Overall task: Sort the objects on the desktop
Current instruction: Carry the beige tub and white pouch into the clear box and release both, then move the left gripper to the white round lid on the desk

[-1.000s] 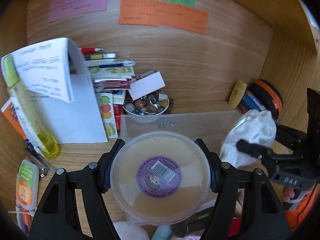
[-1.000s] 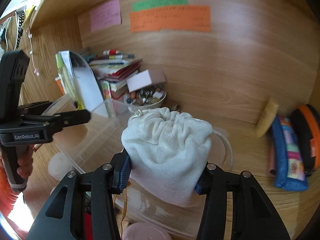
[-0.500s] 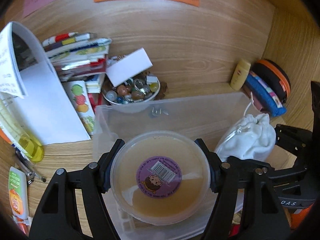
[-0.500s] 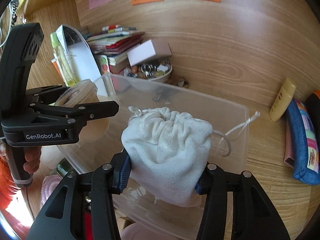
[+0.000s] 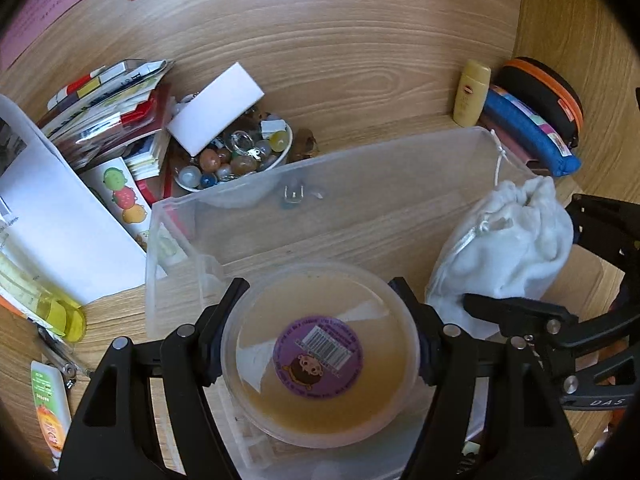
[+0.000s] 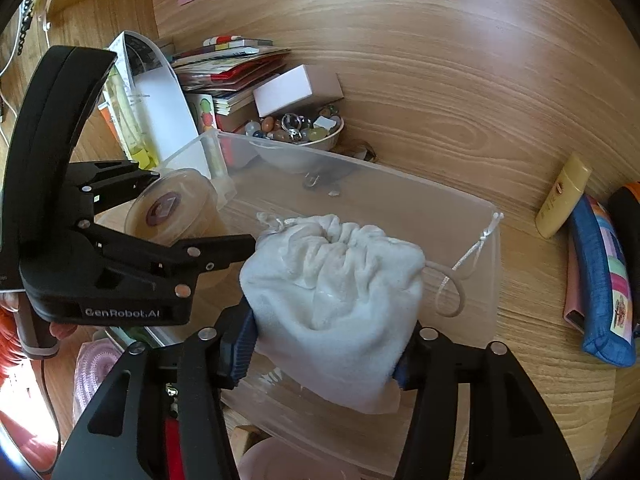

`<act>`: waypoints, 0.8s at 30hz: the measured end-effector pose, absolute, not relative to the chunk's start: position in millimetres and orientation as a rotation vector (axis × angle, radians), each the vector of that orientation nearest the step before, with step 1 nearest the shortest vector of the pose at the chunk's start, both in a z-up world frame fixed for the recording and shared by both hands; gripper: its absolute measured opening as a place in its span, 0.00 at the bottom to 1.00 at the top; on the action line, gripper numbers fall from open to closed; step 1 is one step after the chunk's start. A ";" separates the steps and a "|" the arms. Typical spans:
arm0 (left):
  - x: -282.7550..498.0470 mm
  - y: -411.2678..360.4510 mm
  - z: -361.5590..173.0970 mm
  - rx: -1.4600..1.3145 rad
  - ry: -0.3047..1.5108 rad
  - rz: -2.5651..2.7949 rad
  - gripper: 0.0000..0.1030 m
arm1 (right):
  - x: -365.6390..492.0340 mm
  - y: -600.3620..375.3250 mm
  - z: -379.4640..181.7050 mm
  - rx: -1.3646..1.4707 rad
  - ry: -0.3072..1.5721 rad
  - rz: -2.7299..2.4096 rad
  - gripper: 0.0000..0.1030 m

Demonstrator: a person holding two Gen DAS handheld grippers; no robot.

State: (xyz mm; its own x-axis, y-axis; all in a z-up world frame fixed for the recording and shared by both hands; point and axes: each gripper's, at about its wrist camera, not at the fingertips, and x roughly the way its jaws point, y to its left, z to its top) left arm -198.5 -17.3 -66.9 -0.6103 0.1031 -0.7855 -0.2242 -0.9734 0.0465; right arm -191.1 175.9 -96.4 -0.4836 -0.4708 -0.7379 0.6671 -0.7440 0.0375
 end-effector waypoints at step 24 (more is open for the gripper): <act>-139.5 -68.7 -1.9 -1.041 0.014 2.856 0.90 | -170.2 207.1 -80.9 1.012 0.280 -2.238 0.80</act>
